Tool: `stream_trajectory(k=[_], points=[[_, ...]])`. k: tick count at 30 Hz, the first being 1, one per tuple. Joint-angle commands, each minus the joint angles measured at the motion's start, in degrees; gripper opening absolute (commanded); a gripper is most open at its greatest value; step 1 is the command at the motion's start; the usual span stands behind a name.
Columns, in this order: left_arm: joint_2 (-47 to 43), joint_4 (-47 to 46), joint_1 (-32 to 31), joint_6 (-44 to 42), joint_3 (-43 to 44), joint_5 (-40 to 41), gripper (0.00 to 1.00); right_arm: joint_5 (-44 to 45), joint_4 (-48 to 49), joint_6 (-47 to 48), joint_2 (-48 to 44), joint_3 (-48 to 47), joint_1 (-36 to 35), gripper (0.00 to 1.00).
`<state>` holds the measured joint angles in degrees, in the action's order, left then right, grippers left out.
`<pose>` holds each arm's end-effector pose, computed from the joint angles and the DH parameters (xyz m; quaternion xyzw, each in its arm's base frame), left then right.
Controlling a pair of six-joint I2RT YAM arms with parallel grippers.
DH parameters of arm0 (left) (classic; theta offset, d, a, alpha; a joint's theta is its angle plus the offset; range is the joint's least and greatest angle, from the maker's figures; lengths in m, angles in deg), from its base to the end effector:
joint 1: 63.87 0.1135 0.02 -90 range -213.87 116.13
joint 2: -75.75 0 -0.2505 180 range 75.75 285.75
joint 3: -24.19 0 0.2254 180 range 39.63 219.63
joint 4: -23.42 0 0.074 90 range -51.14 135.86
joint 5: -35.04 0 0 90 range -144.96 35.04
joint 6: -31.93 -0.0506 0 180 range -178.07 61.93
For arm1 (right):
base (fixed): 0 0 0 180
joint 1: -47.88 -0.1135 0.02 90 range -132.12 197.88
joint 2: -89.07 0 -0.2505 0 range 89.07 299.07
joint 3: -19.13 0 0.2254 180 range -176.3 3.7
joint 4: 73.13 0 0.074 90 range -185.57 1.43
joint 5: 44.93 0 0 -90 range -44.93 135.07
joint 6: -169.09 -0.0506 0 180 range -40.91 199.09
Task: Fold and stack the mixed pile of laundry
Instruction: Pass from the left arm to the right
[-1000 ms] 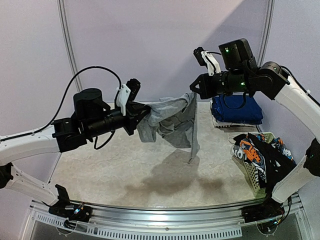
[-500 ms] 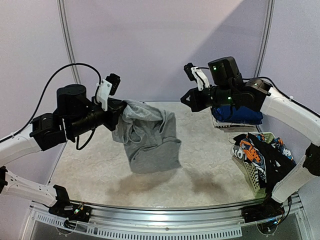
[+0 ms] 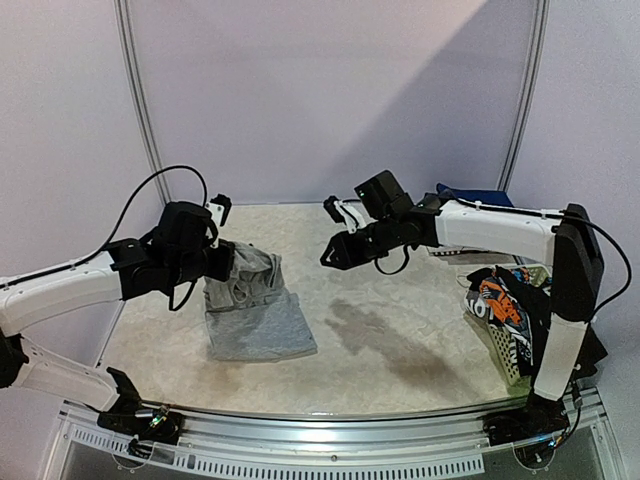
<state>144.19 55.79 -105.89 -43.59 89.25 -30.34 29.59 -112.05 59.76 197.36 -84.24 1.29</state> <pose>0.2001 -0.1519 0.2631 0.1126 0.8677 -0.0437 0.4822 0.2731 0.3084 0.2470 -0.2661 0.8735 0.3153 0.2585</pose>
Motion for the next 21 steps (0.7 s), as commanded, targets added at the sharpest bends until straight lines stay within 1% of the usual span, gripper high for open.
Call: stream_trajectory(k=[1, 2, 3, 4, 6, 7, 9, 11, 13, 16, 21], points=[[-2.8, 0.3, 0.4, 1.9, 1.5, -1.2, 0.0, -5.0, 7.1, 0.2, -1.1, 1.8, -3.3, 0.36], [-2.9, 0.7, 0.4, 1.9, 1.9, -1.4, 0.0, -5.1, 8.7, 0.3, -1.1, 2.3, -4.5, 0.42], [-2.9, 0.8, 0.4, 1.9, 2.1, -1.8, 0.0, -5.1, 11.3, 0.0, -1.0, 2.7, -5.4, 0.49], [-2.8, 0.6, 0.4, 2.0, 2.4, -2.4, 0.0, -5.1, 13.5, -0.4, -0.6, 3.1, -6.0, 0.53], [-2.6, 0.4, 0.4, 2.0, 2.8, -3.2, 0.0, -4.8, 17.0, -1.3, 0.7, 3.4, -6.8, 0.59], [-2.5, 0.6, 0.4, 1.8, 3.1, -3.5, 0.0, -3.9, 18.3, -1.8, 1.7, 3.2, -6.9, 0.63], [-2.5, 1.0, 0.4, 1.7, 3.5, -4.0, 0.0, -0.5, 20.3, -2.0, 3.6, 2.8, -6.9, 0.68], [-2.9, 1.2, 0.4, 1.7, 3.4, -4.2, 0.0, 2.5, 20.6, -1.2, 5.8, 1.1, -6.8, 0.69], [-3.3, 1.3, 0.4, 1.8, 3.2, -4.5, 0.0, 2.7, 20.8, -0.6, 8.8, -1.1, -6.8, 0.69], [-3.8, 1.6, 0.4, 1.9, 3.2, -4.5, 0.0, 3.3, 21.6, -2.4, 12.7, -3.0, -6.8, 0.69], [-4.1, 1.9, 0.4, 1.9, 3.1, -4.9, 0.0, 5.1, 28.8, -7.6, 15.1, -1.4, -6.8, 0.73]])
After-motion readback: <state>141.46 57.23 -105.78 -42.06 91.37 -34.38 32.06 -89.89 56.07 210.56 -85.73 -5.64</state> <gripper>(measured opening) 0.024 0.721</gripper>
